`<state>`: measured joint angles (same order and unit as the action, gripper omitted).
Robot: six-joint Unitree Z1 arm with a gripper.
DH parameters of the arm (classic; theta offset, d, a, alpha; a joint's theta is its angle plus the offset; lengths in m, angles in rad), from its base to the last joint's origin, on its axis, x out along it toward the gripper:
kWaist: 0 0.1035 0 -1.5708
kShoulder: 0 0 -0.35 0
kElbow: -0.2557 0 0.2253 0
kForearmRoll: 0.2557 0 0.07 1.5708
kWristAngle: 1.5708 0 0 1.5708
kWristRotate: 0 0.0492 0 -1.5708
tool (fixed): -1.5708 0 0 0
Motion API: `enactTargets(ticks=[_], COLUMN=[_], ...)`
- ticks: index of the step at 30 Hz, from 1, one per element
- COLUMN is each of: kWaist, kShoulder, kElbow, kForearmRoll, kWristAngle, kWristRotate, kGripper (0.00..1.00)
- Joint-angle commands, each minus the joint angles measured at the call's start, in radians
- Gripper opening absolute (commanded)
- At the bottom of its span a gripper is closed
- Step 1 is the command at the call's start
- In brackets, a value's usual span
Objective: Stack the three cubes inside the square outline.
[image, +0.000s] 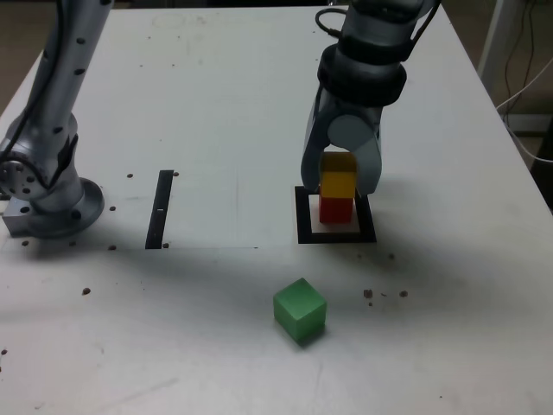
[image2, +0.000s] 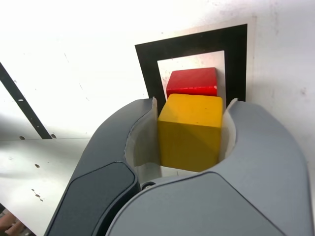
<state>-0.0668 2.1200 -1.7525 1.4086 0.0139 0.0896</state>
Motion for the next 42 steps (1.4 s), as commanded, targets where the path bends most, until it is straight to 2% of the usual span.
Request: enactTargets(ticks=[1,13,20,27,33,42], kWaist=[0.005,0.010,0.010,-0.003,-0.064,-0.204], kShoulder=[0.006,-0.010,-0.078,-0.143,-0.183,-0.210], kElbow=[0.007,0.021,0.047,0.085,0.115,0.162], kForearmRoll=[-0.002,-0.012,-0.018,-0.020,-0.020,-0.020], kWristAngle=[-0.003,0.001,0.022,0.028,0.025,0.001], kWristRotate=[0.002,0.004,0.003,0.002,-0.016,-0.090], kGripper=[0.96,0.99,0.99,0.99,0.99,0.99])
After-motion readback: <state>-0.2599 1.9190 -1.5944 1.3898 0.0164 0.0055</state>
